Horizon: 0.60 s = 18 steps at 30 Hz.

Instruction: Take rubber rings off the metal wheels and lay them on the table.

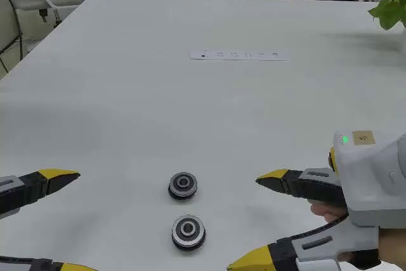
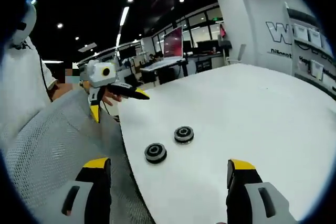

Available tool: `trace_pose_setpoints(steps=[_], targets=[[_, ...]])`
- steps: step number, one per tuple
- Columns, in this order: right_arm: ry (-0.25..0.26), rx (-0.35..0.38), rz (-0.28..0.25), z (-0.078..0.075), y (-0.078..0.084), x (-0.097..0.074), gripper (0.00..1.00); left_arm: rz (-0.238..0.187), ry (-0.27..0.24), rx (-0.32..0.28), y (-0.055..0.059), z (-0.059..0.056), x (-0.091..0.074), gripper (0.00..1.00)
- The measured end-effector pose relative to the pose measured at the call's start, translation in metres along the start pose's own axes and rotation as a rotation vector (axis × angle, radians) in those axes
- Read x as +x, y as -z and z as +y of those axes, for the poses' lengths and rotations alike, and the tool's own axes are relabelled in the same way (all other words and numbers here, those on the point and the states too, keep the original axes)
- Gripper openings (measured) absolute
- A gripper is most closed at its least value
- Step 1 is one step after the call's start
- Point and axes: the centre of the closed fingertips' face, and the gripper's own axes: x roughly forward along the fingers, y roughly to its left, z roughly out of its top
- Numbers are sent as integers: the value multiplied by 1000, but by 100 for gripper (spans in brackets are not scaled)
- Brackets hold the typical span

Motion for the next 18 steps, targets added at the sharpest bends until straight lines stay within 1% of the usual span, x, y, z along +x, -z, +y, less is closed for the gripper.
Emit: trace_pose_setpoints(steps=[6, 13, 16, 18], targets=[[-5, -4, 10, 3, 0, -1, 86, 1, -6, -4, 3, -1, -3, 100], [1, -3, 15, 5, 2, -2, 84, -10, -18, -15, 4, 0, -7, 100], [-4, 10, 18, 6, 4, 0, 85, 8, -26, -23, 7, 1, -6, 100], [-9, 9, 25, 7, 5, 0, 85, 14, -26, -15, 8, 1, -6, 100]])
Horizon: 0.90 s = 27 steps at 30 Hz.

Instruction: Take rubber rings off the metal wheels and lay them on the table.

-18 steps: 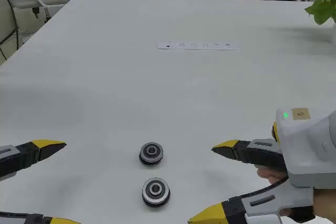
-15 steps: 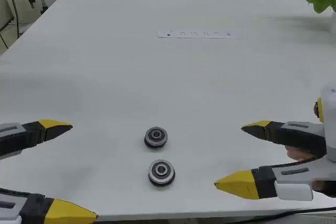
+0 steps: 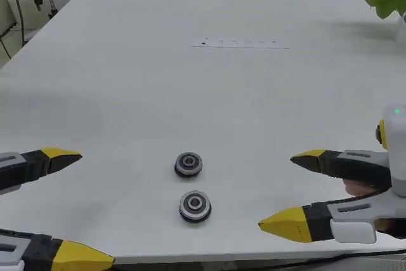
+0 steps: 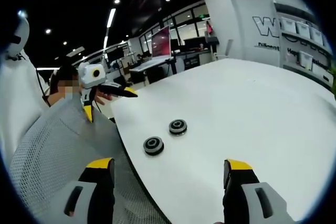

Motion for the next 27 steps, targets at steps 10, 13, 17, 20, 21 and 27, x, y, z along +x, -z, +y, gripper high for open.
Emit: trace_pose_setpoints(steps=[10, 13, 17, 20, 21, 27], targets=[[33, 25, 10, -5, 4, -1, 82, -10, -5, -17, 0, -3, 0, 99], [22, 36, -7, -4, 2, 0, 83, -16, -7, -23, 0, -3, -1, 99], [28, 27, 2, -4, 2, 0, 82, -2, -9, -10, 2, -4, -3, 99], [33, 25, 15, -6, 5, 1, 82, 4, -14, -18, 4, -3, -3, 99], [31, 27, 10, -6, 5, 0, 82, 6, -19, -26, 5, -2, -3, 99], [21, 24, 13, -3, 5, 1, 82, 9, -26, -21, 6, -2, -4, 99]])
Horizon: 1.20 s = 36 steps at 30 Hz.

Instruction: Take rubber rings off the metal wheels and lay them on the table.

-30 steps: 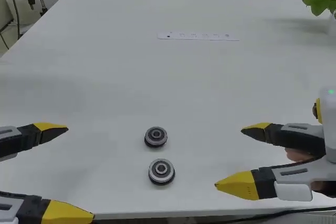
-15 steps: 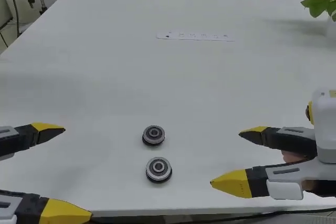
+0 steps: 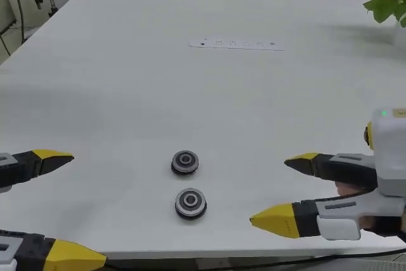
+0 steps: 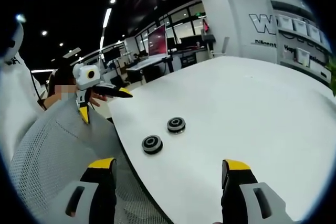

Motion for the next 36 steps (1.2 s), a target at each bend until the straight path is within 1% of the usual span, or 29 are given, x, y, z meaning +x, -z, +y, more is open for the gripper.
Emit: trace_pose_setpoints(steps=[3, 5, 9, 13, 17, 20, 25, 28, 30, 33, 36], targets=[[-8, 0, -4, 2, -1, 1, 82, 8, 0, -1, 2, 0, 0, 99], [-9, 0, -2, 3, -1, 1, 81, 9, -3, -13, 3, 0, -1, 99], [-8, -5, 7, 3, 0, 1, 81, -6, -8, -19, 1, 1, -2, 99], [-13, -4, 6, 4, -2, 2, 81, 20, -6, -5, 4, 1, -2, 99], [-17, 1, 5, 6, -2, 3, 81, 15, -5, -2, 3, 3, -2, 99], [-18, 2, 10, 6, -1, 4, 81, 17, 4, -8, 3, 1, -2, 99], [-11, 12, -4, 2, -1, 2, 80, 9, 17, -14, 2, 0, -1, 99], [-8, 18, -9, 1, -2, 1, 80, 15, 25, -12, 3, 0, 1, 99], [-8, 20, -12, 0, -2, 1, 80, 16, 25, -7, 3, 0, 1, 99], [-13, 22, -14, 1, -2, 2, 79, 3, 22, -4, 1, 0, 0, 99], [-17, 19, -17, 2, -3, 2, 79, 5, 22, 0, 1, 0, 0, 99]])
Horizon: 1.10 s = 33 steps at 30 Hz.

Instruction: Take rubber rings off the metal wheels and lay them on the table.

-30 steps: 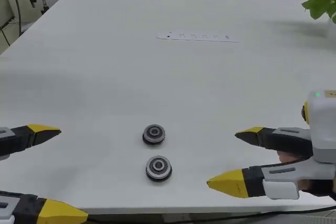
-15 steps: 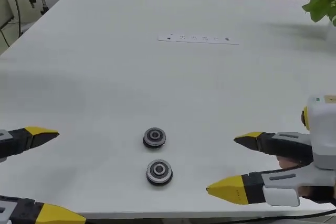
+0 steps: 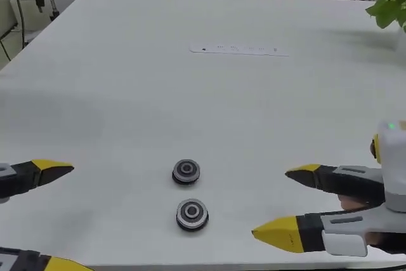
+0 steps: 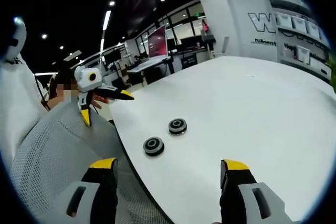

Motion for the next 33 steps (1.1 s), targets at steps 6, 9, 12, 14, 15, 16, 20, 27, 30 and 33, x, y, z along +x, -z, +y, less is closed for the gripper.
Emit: trace_pose_setpoints(steps=[6, 9, 12, 14, 15, 16, 20, 27, 30, 33], targets=[[4, -9, -4, -1, -1, -1, 79, -4, -4, 6, -2, 0, 0, 99], [4, -16, -4, -1, -2, -2, 78, 2, 9, 8, -3, -2, 1, 99], [-1, -27, 2, 0, -1, -2, 78, 6, 15, 31, -4, -2, 2, 99], [-6, -35, 8, 1, -1, -2, 77, 4, 16, 35, -6, -3, 1, 99], [-10, -40, 10, 1, -1, -2, 77, 3, 16, 36, -7, -3, 1, 99], [-12, -42, 10, 2, -2, -2, 77, 1, 18, 41, -8, -3, 0, 99], [-28, -59, 8, 3, -7, -1, 76, 6, 39, 70, -14, -7, 1, 99], [-68, -126, 38, 6, -15, 0, 74, -13, 81, 146, -35, -11, 5, 96], [-90, -148, 47, 7, -18, 1, 73, -62, 104, 172, -50, -15, 11, 93], [-125, -169, 52, 11, -22, 6, 70, -85, 129, 206, -61, -20, 17, 91]])
